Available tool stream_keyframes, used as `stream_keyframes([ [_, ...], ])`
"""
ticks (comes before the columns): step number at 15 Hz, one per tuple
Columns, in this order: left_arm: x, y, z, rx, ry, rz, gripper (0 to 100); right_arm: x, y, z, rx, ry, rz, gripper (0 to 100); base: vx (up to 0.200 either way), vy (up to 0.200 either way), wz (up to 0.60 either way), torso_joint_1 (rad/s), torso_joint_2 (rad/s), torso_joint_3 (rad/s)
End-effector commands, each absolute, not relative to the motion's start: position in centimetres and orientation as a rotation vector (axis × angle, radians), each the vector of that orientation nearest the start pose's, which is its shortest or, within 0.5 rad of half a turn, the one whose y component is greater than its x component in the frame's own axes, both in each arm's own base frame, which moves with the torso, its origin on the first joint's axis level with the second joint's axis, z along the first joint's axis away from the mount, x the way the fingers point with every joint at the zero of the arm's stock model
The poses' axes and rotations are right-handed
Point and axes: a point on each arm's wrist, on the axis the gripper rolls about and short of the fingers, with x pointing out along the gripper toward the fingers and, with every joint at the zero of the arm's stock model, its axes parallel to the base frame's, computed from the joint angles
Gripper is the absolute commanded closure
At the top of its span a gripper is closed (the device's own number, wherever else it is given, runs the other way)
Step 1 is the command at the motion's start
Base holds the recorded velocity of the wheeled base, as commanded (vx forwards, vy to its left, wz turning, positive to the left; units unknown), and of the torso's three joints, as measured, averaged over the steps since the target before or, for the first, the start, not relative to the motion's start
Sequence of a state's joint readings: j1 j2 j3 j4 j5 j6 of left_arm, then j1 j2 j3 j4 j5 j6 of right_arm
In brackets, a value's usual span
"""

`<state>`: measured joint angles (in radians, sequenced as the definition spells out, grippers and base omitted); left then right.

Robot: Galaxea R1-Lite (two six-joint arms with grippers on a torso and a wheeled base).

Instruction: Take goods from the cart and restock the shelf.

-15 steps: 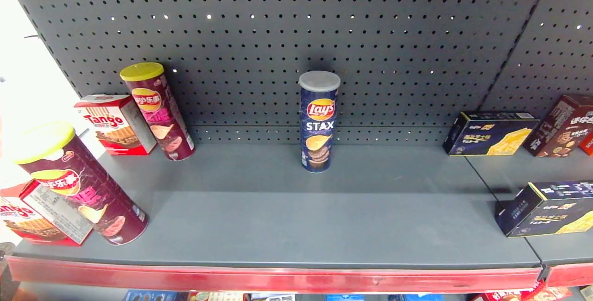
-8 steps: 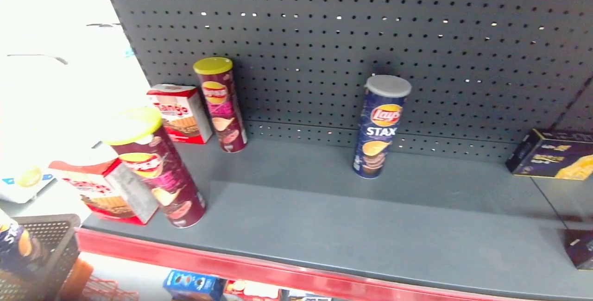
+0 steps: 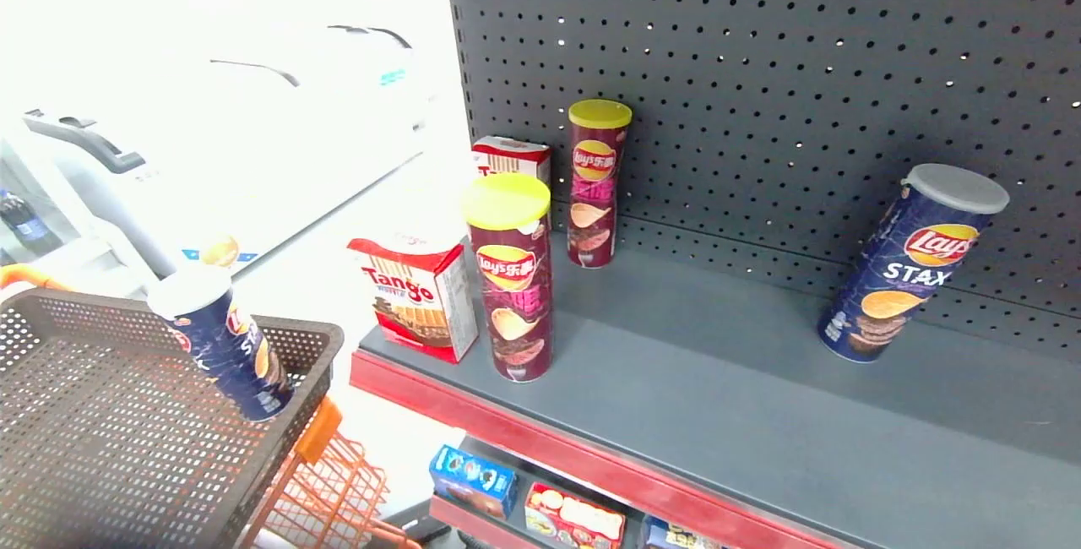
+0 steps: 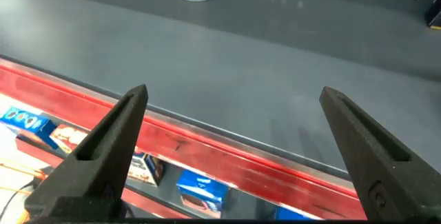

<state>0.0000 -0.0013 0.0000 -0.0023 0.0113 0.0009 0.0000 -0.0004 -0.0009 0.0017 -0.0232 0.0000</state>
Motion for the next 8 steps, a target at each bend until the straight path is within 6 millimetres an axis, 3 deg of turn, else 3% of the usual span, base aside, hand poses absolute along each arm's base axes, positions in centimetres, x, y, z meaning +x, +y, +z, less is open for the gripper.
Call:
stream_keyframes([
  [1,-2.3,0.0,7.6,0.002,-0.002,0.011,0,-2.3,-0.1,7.5,0.000,0.002,-0.023,0,0.000,0.000,0.00,0.000,0.00,0.000],
  [7,-2.3,0.1,7.6,0.005,0.002,0.040,0,-2.3,-0.1,7.6,0.000,0.000,-0.023,0,0.000,0.000,0.00,0.000,0.00,0.000],
  [8,-2.2,0.2,8.7,0.057,0.019,0.092,0,-2.3,-0.1,7.5,0.000,0.002,-0.023,0,0.000,0.000,0.00,0.000,0.00,0.000],
])
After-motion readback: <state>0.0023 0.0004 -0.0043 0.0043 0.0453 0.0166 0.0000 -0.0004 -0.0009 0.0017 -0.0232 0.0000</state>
